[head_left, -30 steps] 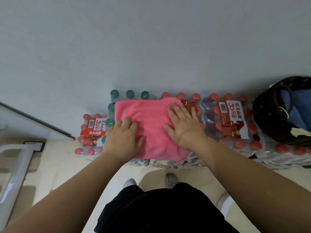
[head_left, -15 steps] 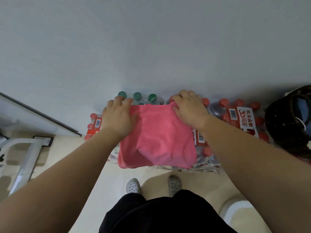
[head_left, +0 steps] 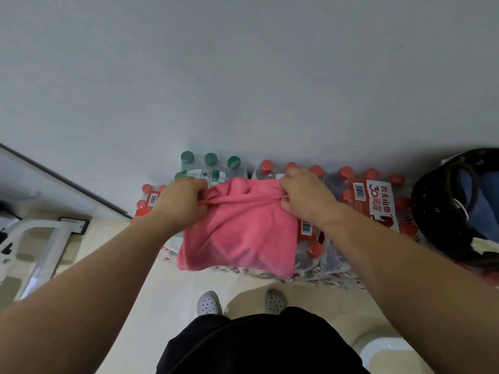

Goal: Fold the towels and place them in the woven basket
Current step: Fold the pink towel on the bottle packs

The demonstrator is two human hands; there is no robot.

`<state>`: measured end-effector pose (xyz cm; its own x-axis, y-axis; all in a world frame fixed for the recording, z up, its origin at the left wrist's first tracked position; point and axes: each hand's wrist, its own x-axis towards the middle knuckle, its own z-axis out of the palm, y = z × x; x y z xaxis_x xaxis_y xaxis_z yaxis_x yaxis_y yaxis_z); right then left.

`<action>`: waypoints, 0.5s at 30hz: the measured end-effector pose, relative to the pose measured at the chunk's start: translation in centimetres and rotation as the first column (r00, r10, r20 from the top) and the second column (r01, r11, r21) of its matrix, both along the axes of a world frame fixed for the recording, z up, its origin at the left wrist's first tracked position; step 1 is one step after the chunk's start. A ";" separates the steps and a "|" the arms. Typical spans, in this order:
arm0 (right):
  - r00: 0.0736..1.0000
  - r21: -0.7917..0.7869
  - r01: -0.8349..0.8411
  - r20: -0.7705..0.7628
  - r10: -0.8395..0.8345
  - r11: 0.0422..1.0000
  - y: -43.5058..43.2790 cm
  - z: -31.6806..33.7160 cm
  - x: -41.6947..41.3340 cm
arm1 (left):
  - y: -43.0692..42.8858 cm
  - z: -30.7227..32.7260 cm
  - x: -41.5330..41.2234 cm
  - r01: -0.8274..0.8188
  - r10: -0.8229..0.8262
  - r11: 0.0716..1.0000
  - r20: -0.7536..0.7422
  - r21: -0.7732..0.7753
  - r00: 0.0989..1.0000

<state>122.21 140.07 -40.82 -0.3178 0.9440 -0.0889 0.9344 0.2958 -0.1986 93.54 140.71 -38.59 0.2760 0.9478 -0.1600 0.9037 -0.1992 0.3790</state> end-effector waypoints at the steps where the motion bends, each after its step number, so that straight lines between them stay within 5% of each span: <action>1: 0.999 -0.021 -0.014 -0.029 0.013 1.000 -0.3 0.1 0.4 | -0.6 0.2 0.2 0.004 -0.004 1.000 0.010 0.014 1.000; 8: 0.928 -0.027 0.096 -0.358 -0.099 0.995 -3.3 2.4 3.7 | -3.4 2.4 0.2 -0.134 0.128 0.991 0.202 0.015 0.971; 15: 0.935 -0.001 0.093 -0.344 -0.088 0.996 -5.9 8.8 4.9 | -4.6 7.1 -0.6 -0.107 0.064 0.988 0.329 0.115 0.942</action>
<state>127.08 134.21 -32.07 -0.2394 0.9706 0.0249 0.8333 0.2186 -0.5078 92.93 136.15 -31.53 0.2093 0.9766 0.0500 0.7527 -0.1935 0.6293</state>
